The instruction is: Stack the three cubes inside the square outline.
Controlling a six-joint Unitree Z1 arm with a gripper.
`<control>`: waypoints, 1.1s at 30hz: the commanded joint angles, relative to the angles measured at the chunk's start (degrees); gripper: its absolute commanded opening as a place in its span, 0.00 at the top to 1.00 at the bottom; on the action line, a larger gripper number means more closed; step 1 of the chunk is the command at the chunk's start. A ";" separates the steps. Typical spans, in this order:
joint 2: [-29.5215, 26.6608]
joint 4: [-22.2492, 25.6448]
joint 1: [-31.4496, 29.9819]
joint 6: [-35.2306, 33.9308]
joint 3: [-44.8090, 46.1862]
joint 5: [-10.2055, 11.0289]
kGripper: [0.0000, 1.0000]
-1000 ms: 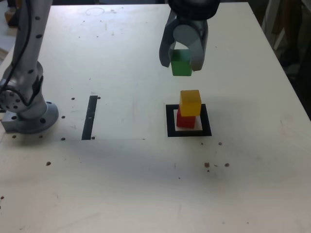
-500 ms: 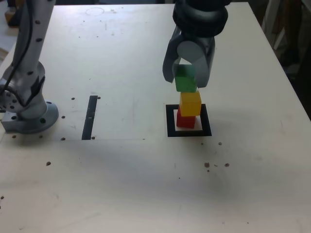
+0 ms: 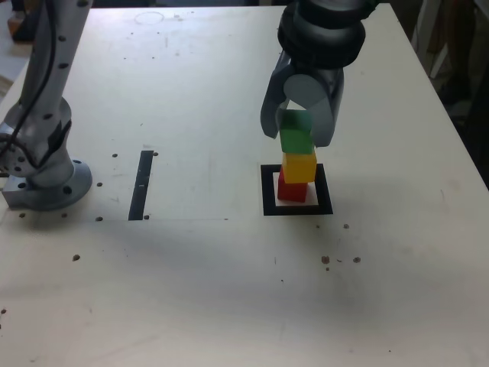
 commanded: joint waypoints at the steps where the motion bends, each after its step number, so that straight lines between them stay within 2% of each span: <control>1: 0.45 0.61 -0.09 -0.09 -0.20 0.20 0.69; 14: 1.10 0.38 0.37 -0.06 -0.39 0.68 0.68; 16: 1.21 0.36 0.43 0.07 -0.32 0.66 0.61; 18: 1.39 0.30 0.53 0.39 -0.17 0.53 0.45; 21: 1.61 0.17 0.66 0.90 0.05 0.36 0.17; 23: 1.68 0.09 0.70 1.11 0.10 0.27 0.05; 25: 1.69 0.05 0.70 1.14 0.11 0.27 0.01; 33: 1.35 0.05 0.70 1.11 0.54 0.34 0.00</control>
